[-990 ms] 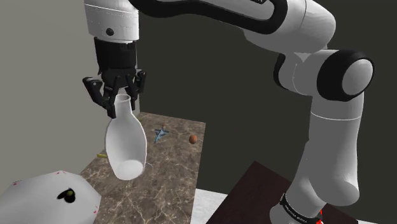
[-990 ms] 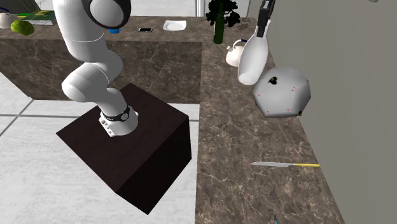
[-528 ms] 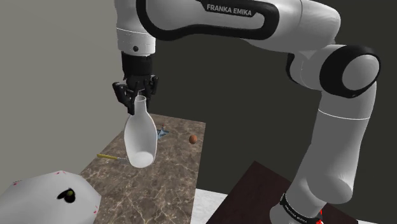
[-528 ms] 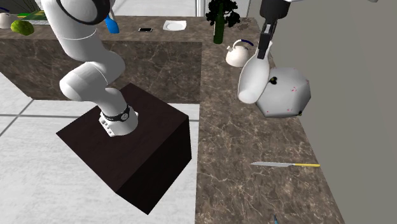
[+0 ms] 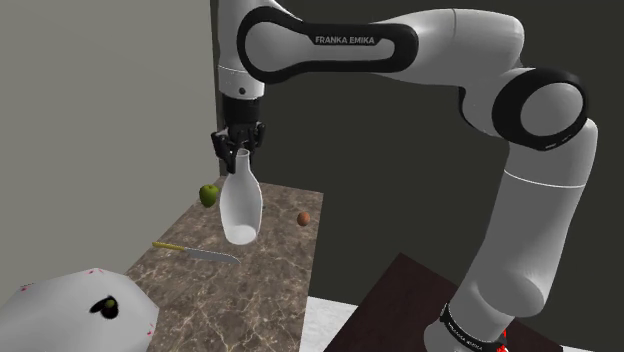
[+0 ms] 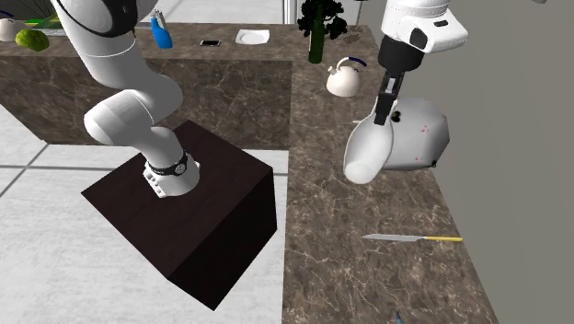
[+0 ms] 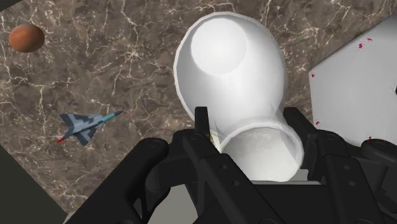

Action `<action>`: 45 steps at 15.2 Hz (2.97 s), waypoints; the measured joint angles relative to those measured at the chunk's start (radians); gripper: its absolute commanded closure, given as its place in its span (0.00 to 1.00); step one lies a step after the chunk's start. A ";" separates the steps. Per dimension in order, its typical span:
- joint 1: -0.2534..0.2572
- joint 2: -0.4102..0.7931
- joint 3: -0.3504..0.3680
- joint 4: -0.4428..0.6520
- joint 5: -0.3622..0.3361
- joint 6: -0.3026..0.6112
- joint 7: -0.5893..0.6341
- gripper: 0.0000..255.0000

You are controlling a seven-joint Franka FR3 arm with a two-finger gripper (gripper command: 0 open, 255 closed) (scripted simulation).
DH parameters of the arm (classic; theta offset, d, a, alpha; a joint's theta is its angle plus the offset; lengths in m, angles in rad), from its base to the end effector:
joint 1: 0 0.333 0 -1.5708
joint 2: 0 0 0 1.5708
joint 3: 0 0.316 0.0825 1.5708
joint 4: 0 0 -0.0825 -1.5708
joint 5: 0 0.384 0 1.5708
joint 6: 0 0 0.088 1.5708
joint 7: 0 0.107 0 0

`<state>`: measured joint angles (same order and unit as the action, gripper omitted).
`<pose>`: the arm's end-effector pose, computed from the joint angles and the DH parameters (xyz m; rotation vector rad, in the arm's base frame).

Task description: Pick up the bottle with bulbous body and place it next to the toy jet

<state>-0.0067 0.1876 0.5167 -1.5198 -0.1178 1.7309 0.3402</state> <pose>0.5561 0.2686 0.5661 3.1257 0.2758 0.0846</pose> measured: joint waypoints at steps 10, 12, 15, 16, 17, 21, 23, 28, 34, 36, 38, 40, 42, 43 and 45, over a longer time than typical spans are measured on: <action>-0.116 0.075 -0.079 -0.020 -0.010 0.098 -0.188 1.00; -0.136 0.093 -0.093 -0.017 -0.013 0.113 -0.221 1.00; -0.166 0.130 -0.114 0.000 -0.020 0.134 -0.270 1.00; -0.175 0.149 -0.121 0.020 -0.024 0.132 -0.288 1.00; -0.183 0.170 -0.129 0.038 -0.028 0.135 -0.305 1.00; -0.214 0.248 -0.155 0.100 -0.043 0.150 -0.366 1.00; -0.231 0.293 -0.168 0.150 -0.050 0.145 -0.401 1.00; -0.250 0.379 -0.189 0.216 -0.064 0.164 -0.444 1.00; -0.251 0.404 -0.194 0.173 -0.072 0.231 -0.440 1.00; -0.255 0.405 -0.196 0.147 -0.074 0.259 -0.441 1.00; -0.254 0.411 -0.197 0.130 -0.077 0.281 -0.437 1.00; -0.255 0.418 -0.199 0.114 -0.080 0.304 -0.435 1.00; -0.254 0.428 -0.201 0.107 -0.083 0.321 -0.433 1.00; -0.253 0.433 -0.202 0.099 -0.085 0.333 -0.431 1.00; -0.253 0.439 -0.204 0.080 -0.088 0.357 -0.428 1.00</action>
<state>-0.2601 0.6263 0.3130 -1.4401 -0.2058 2.0883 -0.0875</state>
